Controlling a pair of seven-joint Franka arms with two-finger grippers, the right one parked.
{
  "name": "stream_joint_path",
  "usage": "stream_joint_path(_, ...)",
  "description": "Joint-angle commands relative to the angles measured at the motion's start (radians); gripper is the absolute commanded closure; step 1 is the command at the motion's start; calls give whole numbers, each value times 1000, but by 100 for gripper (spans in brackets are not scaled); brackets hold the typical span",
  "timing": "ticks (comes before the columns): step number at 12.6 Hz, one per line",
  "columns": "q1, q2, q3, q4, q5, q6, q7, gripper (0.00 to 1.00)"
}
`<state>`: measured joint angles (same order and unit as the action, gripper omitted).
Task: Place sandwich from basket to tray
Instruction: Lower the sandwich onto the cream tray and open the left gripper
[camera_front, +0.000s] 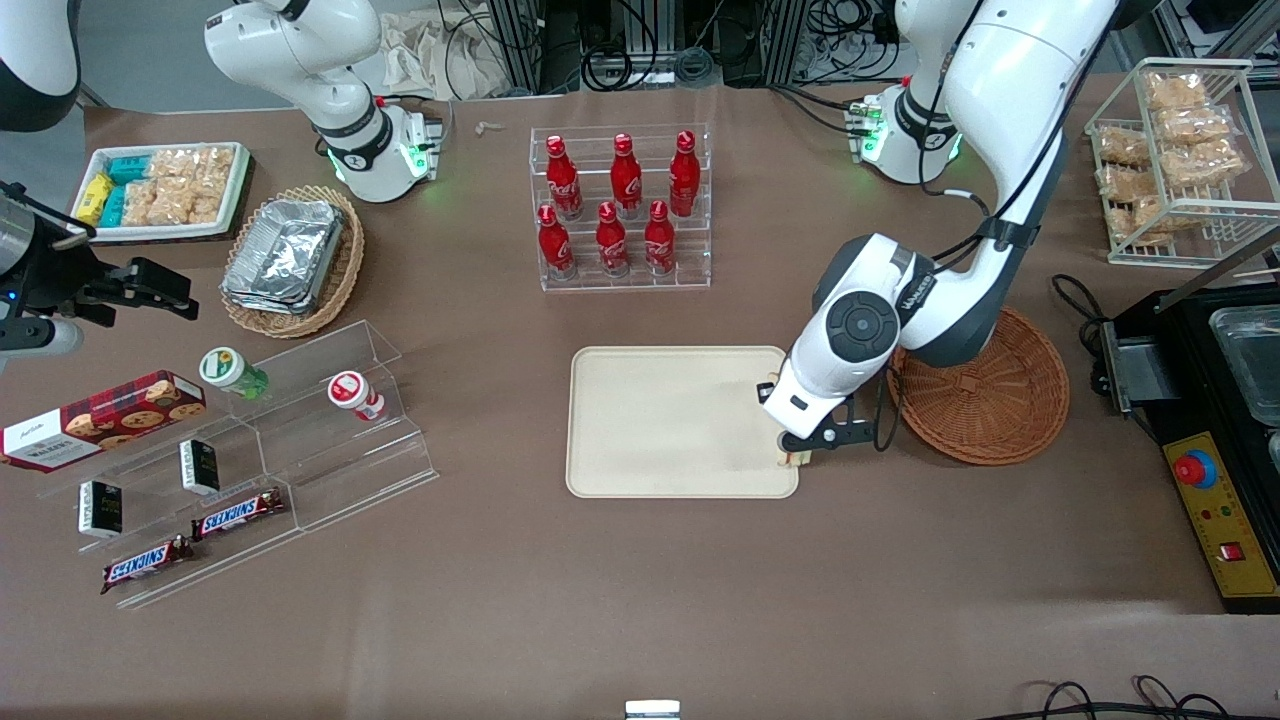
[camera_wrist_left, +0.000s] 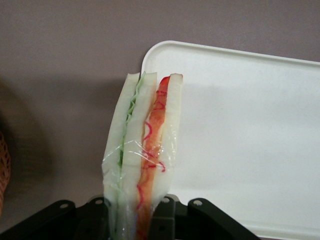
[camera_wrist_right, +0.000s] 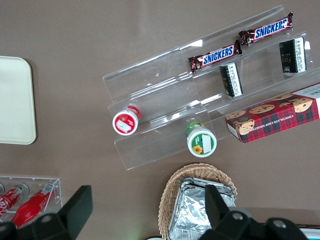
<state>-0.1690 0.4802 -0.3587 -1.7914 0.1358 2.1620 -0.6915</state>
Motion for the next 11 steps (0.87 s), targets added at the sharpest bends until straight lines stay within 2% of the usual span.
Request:
stream_joint_path(1, -10, 26, 0, -2, 36, 29, -28, 100)
stream_joint_path(6, -17, 17, -2, 6, 41, 30, -49, 100)
stream_joint_path(11, -46, 60, -5, 1, 51, 30, -46, 100)
